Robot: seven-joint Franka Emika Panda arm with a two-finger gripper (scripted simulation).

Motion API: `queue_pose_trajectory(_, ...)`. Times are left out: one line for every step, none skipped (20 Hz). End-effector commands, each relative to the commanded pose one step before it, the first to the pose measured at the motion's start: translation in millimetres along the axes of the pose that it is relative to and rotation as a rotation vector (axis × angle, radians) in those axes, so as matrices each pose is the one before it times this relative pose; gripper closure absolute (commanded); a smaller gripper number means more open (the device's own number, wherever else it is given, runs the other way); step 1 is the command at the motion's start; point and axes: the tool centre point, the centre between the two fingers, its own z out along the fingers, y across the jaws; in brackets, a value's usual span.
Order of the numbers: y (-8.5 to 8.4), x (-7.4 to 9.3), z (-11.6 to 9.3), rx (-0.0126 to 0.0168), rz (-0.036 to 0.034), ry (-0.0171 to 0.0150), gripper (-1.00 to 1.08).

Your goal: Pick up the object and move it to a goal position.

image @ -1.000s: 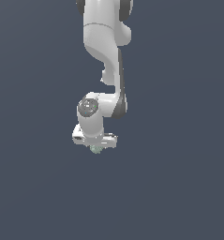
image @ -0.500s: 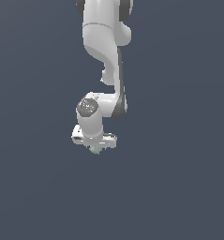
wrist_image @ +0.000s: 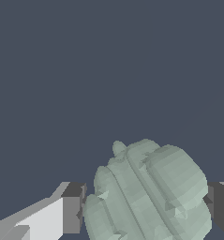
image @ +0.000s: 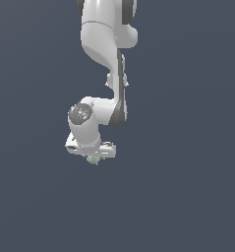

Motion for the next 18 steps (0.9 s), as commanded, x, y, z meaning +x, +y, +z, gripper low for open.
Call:
queue_pose_trajectory(10.95, 9.25, -6.91, -0.00014, 0.00035, 0.0003, 1.08)
queue_pose_trajectory(4.64, 4.09, -2.92, 0.0, 0.0, 0.0, 1.08)
queue_pose_trajectory(4.79, 4.24, -3.02, 0.0, 0.0, 0.0, 1.08)
queue_pose_trajectory(4.93, 4.37, -3.1, 0.0, 0.0, 0.0, 1.08)
queue_pose_trajectory(5.04, 4.49, -3.17, 0.0, 0.0, 0.0, 1.08)
queue_pose_trajectory(5.1, 4.56, -3.21, 0.0, 0.0, 0.0, 1.08)
queue_pose_trajectory(4.96, 4.46, -3.12, 0.0, 0.0, 0.0, 1.08)
queue_pose_trajectory(4.48, 4.4, -2.64, -0.00001, -0.00044, -0.00053, 1.08)
queue_pose_trajectory(4.62, 4.19, -2.9, 0.0, 0.0, 0.0, 1.08)
queue_pose_trajectory(4.46, 4.06, -2.8, 0.0, 0.0, 0.0, 1.08)
queue_pose_trajectory(4.3, 3.94, -2.7, 0.0, 0.0, 0.0, 1.08)
queue_pose_trajectory(4.15, 3.81, -2.61, 0.0, 0.0, 0.0, 1.08)
queue_pose_trajectory(4.0, 3.69, -2.51, 0.0, 0.0, 0.0, 1.08)
queue_pose_trajectory(3.86, 3.58, -2.42, 0.0, 0.0, 0.0, 1.08)
queue_pose_trajectory(3.72, 3.46, -2.33, 0.0, 0.0, 0.0, 1.08)
queue_pose_trajectory(3.58, 3.35, -2.24, 0.0, 0.0, 0.0, 1.08)
queue_pose_trajectory(3.44, 3.24, -2.16, 0.0, 0.0, 0.0, 1.08)
queue_pose_trajectory(3.31, 3.13, -2.07, 0.0, 0.0, 0.0, 1.08)
